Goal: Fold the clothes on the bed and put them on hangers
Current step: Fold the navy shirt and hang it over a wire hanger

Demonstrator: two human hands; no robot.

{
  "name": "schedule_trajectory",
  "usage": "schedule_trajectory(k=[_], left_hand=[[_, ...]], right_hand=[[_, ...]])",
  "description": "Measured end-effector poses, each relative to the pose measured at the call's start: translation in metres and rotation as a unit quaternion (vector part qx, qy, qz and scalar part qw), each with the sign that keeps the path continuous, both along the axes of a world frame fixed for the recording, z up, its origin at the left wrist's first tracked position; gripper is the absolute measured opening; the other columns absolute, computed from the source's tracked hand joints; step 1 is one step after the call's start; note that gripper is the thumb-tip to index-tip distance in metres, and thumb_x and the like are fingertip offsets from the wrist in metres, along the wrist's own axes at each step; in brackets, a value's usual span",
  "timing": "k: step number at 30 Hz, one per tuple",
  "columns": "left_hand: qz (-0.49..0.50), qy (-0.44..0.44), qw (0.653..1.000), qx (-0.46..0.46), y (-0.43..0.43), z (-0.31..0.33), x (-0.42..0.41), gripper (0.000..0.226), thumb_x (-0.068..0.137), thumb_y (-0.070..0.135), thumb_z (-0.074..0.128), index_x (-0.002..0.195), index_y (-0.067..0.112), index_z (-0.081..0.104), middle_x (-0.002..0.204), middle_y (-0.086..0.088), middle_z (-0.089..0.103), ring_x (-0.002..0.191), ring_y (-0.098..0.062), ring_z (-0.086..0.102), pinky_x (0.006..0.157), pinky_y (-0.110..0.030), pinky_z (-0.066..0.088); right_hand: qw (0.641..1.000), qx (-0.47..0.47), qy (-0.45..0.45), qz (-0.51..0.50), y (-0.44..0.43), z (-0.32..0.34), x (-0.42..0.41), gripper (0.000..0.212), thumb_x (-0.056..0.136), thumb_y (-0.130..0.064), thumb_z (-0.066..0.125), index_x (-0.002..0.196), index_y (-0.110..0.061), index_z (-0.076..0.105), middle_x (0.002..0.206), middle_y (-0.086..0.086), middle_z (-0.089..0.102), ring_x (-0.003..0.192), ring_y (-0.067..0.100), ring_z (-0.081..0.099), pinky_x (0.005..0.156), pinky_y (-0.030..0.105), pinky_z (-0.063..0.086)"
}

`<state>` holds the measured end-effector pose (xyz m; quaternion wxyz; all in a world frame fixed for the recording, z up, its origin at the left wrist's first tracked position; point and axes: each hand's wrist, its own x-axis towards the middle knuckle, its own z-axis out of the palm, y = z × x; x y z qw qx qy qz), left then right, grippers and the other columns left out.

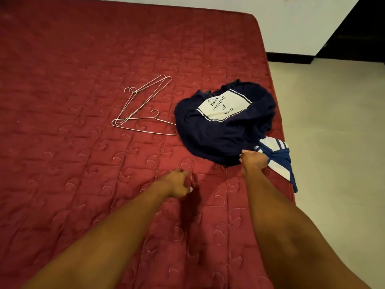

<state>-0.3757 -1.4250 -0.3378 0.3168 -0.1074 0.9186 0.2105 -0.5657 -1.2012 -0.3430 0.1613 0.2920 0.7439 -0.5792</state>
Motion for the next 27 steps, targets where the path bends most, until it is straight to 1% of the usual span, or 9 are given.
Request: schedule_trajectory(k=[3, 5, 7, 11, 15, 19, 22, 24, 27], left_hand=[[0.035, 0.010, 0.999, 0.020, -0.003, 0.022, 0.007, 0.077, 0.088, 0.050, 0.066, 0.152, 0.019, 0.036, 0.147, -0.018, 0.048, 0.130, -0.037, 0.052, 0.107, -0.045, 0.047], [0.054, 0.034, 0.997, 0.047, -0.005, 0.048, 0.007, 0.073, 0.087, 0.048, 0.066, 0.147, 0.016, 0.042, 0.136, -0.015, 0.059, 0.120, -0.035, 0.059, 0.101, -0.040, 0.050], [0.063, 0.076, 0.994, 0.054, -0.009, 0.091, -0.001, 0.065, 0.088, 0.043, 0.066, 0.141, 0.010, 0.048, 0.131, -0.016, 0.063, 0.120, -0.036, 0.059, 0.098, -0.036, 0.048], [0.109, 0.214, 0.967, 0.087, -0.010, 0.202, -0.033, 0.079, 0.079, 0.050, 0.059, 0.145, 0.008, 0.050, 0.134, -0.016, 0.064, 0.124, -0.033, 0.061, 0.101, -0.037, 0.048], [0.133, 0.334, 0.922, 0.146, 0.002, 0.321, -0.059, 0.078, 0.085, 0.045, 0.077, 0.148, 0.010, 0.046, 0.139, -0.011, 0.062, 0.126, -0.027, 0.060, 0.105, -0.036, 0.048], [0.108, 0.410, 0.896, 0.131, 0.010, 0.413, -0.069, 0.089, 0.076, 0.060, 0.078, 0.145, 0.013, 0.046, 0.138, -0.007, 0.062, 0.123, -0.026, 0.061, 0.101, -0.041, 0.051], [0.159, 0.478, 0.858, 0.101, 0.009, 0.447, -0.060, 0.059, 0.085, 0.043, 0.069, 0.129, 0.005, 0.059, 0.113, -0.012, 0.073, 0.100, -0.031, 0.070, 0.080, -0.038, 0.055], [0.216, 0.526, 0.819, 0.079, 0.005, 0.469, -0.046, 0.027, 0.092, 0.021, 0.064, 0.109, 0.001, 0.068, 0.094, -0.014, 0.074, 0.080, -0.030, 0.069, 0.064, -0.029, 0.041], [0.293, 0.520, 0.799, 0.069, -0.014, 0.497, -0.019, 0.012, 0.098, 0.013, 0.059, 0.096, 0.004, 0.066, 0.087, -0.009, 0.070, 0.075, -0.022, 0.059, 0.062, -0.033, 0.034]], right_hand=[[0.991, -0.088, 0.054, -0.083, -0.009, 0.039, 0.004, 0.020, 0.082, 0.014, 0.068, 0.081, -0.005, 0.064, 0.071, 0.010, 0.063, 0.057, 0.018, 0.065, 0.055, 0.030, 0.056], [0.987, -0.116, 0.084, -0.071, -0.016, 0.076, 0.003, 0.017, 0.082, 0.013, 0.067, 0.093, 0.000, 0.070, 0.075, 0.011, 0.069, 0.064, 0.017, 0.069, 0.068, 0.028, 0.061], [0.982, -0.132, 0.125, -0.053, -0.023, 0.134, -0.003, 0.016, 0.083, 0.011, 0.069, 0.091, -0.003, 0.072, 0.077, 0.012, 0.071, 0.071, 0.019, 0.071, 0.073, 0.029, 0.062], [0.953, -0.213, 0.216, -0.020, -0.048, 0.270, -0.017, 0.019, 0.087, 0.014, 0.066, 0.085, -0.004, 0.067, 0.074, 0.013, 0.066, 0.063, 0.014, 0.067, 0.068, 0.024, 0.061], [0.925, -0.273, 0.261, 0.027, -0.075, 0.392, -0.010, 0.021, 0.085, 0.017, 0.066, 0.083, -0.003, 0.066, 0.066, 0.009, 0.066, 0.057, 0.012, 0.067, 0.064, 0.026, 0.062], [0.894, -0.311, 0.301, 0.117, -0.096, 0.498, 0.016, 0.022, 0.082, 0.018, 0.069, 0.086, -0.003, 0.065, 0.072, 0.010, 0.066, 0.057, 0.012, 0.067, 0.067, 0.026, 0.061], [0.867, -0.365, 0.304, 0.151, -0.111, 0.557, 0.040, 0.024, 0.081, 0.019, 0.070, 0.084, -0.005, 0.064, 0.068, 0.007, 0.067, 0.055, 0.012, 0.066, 0.065, 0.026, 0.060], [0.854, -0.397, 0.298, 0.154, -0.117, 0.584, 0.053, 0.024, 0.081, 0.018, 0.070, 0.084, -0.005, 0.064, 0.065, 0.005, 0.067, 0.055, 0.012, 0.066, 0.064, 0.025, 0.059], [0.849, -0.406, 0.304, 0.152, -0.125, 0.600, 0.068, 0.017, 0.085, 0.011, 0.069, 0.088, -0.006, 0.068, 0.068, 0.006, 0.066, 0.057, 0.013, 0.063, 0.060, 0.025, 0.056]])
